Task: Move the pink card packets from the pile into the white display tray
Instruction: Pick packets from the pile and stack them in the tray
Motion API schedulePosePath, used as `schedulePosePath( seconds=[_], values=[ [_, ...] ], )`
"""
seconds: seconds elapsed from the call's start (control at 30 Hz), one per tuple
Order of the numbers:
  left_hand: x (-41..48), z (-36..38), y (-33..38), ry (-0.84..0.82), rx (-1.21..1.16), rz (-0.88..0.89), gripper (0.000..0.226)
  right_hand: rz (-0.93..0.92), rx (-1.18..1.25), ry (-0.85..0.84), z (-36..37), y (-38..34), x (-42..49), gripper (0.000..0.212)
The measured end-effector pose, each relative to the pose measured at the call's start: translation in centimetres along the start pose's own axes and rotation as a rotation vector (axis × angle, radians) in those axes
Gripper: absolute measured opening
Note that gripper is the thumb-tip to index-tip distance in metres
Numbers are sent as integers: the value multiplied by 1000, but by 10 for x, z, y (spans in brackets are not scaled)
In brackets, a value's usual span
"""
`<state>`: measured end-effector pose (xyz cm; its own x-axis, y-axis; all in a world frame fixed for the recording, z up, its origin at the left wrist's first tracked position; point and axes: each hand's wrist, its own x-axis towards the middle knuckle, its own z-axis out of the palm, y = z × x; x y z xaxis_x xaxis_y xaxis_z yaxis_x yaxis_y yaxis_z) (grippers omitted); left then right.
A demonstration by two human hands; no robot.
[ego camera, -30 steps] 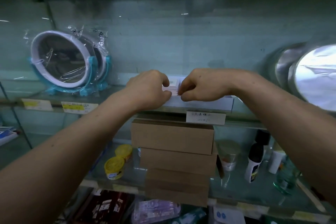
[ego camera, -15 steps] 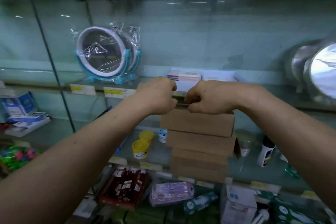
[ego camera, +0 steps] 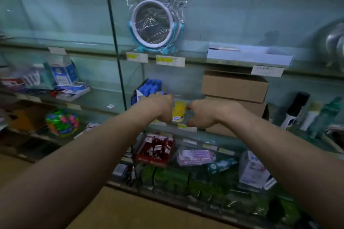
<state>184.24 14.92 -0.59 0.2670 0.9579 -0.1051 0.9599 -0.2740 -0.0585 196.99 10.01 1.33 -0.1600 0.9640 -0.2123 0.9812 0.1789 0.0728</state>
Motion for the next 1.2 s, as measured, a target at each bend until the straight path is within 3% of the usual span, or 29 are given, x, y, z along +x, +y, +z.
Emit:
schedulePosePath(
  seconds=[0.53, 1.2],
  values=[
    [-45, 27, -109, -27, 43, -237, 77, -143, -60, -12, -3, -118, 29, 45],
    [106, 4, -207, -3, 109, -294, 86, -239, 85, -23, -50, -144, 209, 40]
  ],
)
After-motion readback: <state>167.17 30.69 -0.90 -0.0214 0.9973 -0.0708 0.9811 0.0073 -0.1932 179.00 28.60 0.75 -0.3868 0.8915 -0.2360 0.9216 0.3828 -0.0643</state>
